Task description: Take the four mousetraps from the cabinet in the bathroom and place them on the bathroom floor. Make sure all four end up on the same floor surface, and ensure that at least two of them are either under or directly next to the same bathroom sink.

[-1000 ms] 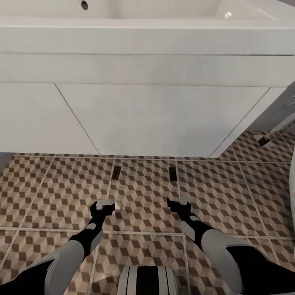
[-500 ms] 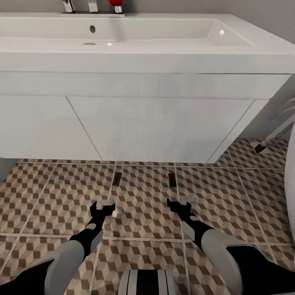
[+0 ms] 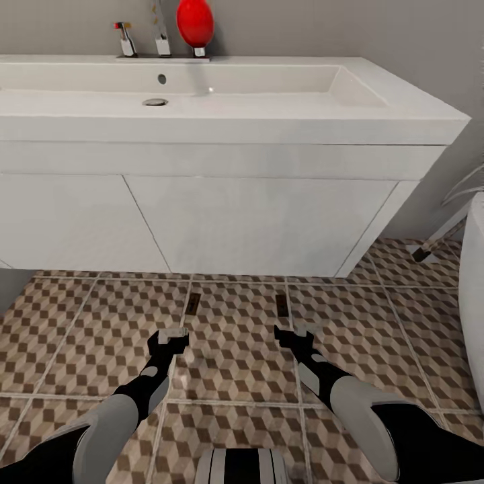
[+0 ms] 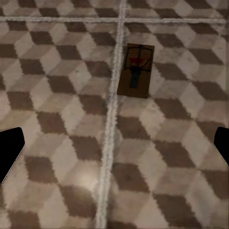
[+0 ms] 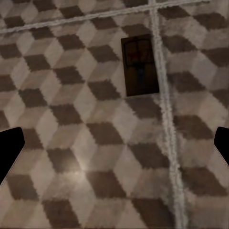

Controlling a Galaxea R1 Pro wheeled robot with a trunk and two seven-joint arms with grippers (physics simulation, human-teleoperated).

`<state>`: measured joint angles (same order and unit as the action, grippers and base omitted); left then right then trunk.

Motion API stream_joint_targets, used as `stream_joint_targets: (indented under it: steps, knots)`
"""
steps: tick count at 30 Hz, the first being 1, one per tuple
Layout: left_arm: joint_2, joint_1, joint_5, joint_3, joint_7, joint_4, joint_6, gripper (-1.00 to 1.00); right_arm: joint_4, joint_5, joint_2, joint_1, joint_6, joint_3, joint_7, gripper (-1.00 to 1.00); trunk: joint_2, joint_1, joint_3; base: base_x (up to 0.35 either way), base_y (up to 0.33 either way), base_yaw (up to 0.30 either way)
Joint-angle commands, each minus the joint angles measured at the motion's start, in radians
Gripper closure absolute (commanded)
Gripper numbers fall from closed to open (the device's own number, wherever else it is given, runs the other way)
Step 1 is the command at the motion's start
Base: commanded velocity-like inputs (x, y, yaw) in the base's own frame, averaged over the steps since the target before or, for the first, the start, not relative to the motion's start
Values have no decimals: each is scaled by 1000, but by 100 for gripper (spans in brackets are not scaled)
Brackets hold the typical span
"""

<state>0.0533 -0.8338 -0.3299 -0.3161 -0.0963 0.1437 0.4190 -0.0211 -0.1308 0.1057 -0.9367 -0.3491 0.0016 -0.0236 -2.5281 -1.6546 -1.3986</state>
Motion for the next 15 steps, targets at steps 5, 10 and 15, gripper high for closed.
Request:
stream_joint_targets:
  steps: [5, 10, 15]
  knots:
    - [0, 0, -11, -3, -7, -1, 3, -100, 1, -9, 0, -1, -4, 1, -2, -100, 1, 2, 19, 0, 0, 0]
    - [0, 0, -11, -3, -7, -1, 3, -100, 1, -9, 0, -1, -4, 1, -2, -100, 2, 5, 38, 0, 0, 0]
    - [1, 0, -11, -3, -7, -1, 4, -100, 1, -9, 0, -1, -4, 2, -2, -100, 3, 7, 57, 0, 0, 0]
